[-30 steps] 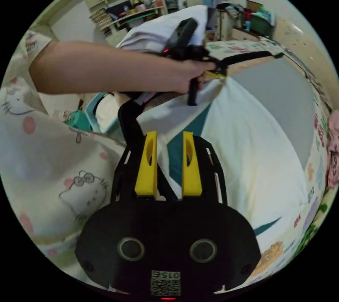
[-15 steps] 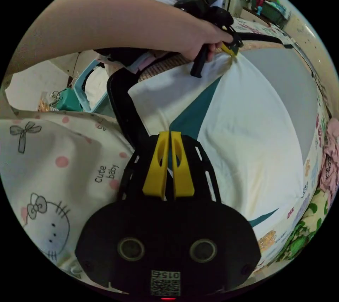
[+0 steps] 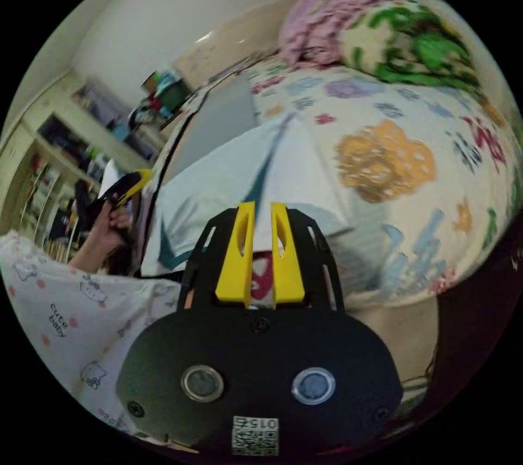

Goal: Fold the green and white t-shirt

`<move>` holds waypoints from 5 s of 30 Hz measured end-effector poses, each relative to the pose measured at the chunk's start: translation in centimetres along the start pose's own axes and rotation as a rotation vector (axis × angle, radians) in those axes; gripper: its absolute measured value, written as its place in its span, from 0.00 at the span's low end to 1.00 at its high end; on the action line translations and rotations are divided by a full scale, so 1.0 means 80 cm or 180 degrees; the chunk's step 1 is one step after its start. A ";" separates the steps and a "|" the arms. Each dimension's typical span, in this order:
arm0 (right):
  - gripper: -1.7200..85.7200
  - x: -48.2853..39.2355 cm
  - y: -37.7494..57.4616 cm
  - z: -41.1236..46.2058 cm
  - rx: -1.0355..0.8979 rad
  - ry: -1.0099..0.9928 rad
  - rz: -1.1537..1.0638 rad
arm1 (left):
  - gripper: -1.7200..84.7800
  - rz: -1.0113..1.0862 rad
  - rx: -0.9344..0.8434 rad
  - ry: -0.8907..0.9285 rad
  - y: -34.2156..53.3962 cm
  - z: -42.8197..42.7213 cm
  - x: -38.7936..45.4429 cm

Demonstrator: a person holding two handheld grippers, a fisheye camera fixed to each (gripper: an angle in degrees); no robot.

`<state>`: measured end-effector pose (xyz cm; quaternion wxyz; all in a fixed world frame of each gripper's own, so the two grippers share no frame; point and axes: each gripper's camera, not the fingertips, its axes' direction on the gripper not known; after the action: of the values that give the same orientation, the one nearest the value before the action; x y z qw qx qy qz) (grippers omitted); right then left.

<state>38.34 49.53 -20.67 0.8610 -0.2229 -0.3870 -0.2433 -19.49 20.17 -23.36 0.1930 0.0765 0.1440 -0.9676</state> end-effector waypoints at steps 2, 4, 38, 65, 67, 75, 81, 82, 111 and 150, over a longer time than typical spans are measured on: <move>0.10 0.022 -0.004 -0.005 0.0046 0.0138 0.0130 | 0.10 0.0554 -0.0153 -0.0114 -0.083 0.032 0.046; 0.12 0.035 -0.011 0.004 -0.0061 0.0191 0.0185 | 0.11 0.0854 -0.0175 -0.0298 -0.141 0.061 0.078; 0.02 0.079 -0.018 -0.221 0.0884 -0.0506 -0.0061 | 0.02 0.0683 -0.0620 0.0712 -0.515 0.333 0.128; 0.03 -0.128 0.193 0.151 -0.2338 -0.1091 -0.3663 | 0.07 -0.0832 -0.0212 -0.0309 -0.114 0.196 -0.317; 0.03 -0.114 0.197 0.168 -0.2327 -0.0990 -0.3703 | 0.11 -0.0857 -0.0309 -0.0070 -0.099 0.212 -0.313; 0.03 -0.060 0.155 0.204 -0.2292 -0.1488 -0.3380 | 0.04 -0.0502 -0.0315 -0.0313 -0.058 0.256 -0.254; 0.02 -0.061 0.147 0.299 -0.3016 -0.1877 -0.3577 | 0.02 -0.0153 -0.0530 -0.1071 -0.032 0.309 -0.215; 0.02 -0.063 0.148 0.324 -0.3221 -0.1819 -0.3565 | 0.02 -0.0107 -0.0649 -0.1202 -0.022 0.328 -0.211; 0.11 0.153 -0.236 0.560 -0.1306 -0.1178 -0.1252 | 0.11 -0.0598 -0.0323 -0.0674 0.357 0.347 -0.135; 0.06 0.188 -0.064 0.684 0.0631 -0.2522 -0.3562 | 0.03 0.0513 0.2786 -0.0593 0.796 -0.079 0.111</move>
<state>13.53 73.11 24.85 0.4161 0.0180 -0.7495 -0.5146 -1.85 -37.34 -47.03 0.2294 0.0744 -0.3029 -0.9220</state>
